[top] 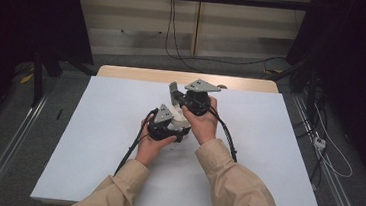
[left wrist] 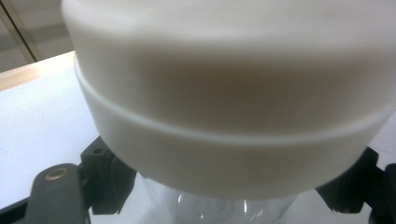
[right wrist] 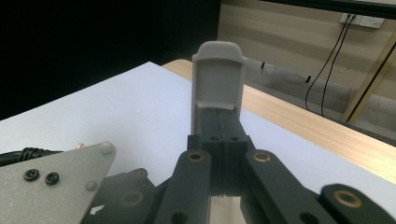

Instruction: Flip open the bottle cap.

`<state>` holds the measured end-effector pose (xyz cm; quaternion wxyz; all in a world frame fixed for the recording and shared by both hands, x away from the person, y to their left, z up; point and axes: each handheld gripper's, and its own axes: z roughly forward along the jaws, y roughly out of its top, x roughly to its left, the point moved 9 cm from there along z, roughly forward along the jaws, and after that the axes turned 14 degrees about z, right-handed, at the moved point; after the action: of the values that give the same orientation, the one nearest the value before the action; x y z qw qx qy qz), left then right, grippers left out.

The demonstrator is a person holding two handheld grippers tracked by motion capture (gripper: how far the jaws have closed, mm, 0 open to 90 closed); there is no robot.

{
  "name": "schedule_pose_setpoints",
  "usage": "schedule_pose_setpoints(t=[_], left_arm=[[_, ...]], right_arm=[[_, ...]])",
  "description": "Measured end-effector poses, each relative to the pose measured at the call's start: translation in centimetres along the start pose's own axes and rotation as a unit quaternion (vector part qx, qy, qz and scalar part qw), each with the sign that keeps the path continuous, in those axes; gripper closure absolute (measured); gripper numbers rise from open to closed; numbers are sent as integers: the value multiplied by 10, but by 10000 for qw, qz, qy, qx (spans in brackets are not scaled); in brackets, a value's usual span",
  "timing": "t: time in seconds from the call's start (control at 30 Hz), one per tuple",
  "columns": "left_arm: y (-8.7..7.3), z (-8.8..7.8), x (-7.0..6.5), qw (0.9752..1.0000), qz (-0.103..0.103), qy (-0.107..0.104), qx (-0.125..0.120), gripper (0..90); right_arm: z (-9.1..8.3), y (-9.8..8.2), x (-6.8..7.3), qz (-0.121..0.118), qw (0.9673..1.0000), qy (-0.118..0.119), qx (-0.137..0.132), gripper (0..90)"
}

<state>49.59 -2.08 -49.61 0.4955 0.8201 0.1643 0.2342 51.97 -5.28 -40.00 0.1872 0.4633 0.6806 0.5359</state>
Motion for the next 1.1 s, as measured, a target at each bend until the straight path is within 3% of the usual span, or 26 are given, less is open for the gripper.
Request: schedule_pose_setpoints(t=[1.1], left_arm=[[0,0,0,10000,-6,-7,9,188]], right_arm=[[11,-3,2,-45,10000,22,36,900]])
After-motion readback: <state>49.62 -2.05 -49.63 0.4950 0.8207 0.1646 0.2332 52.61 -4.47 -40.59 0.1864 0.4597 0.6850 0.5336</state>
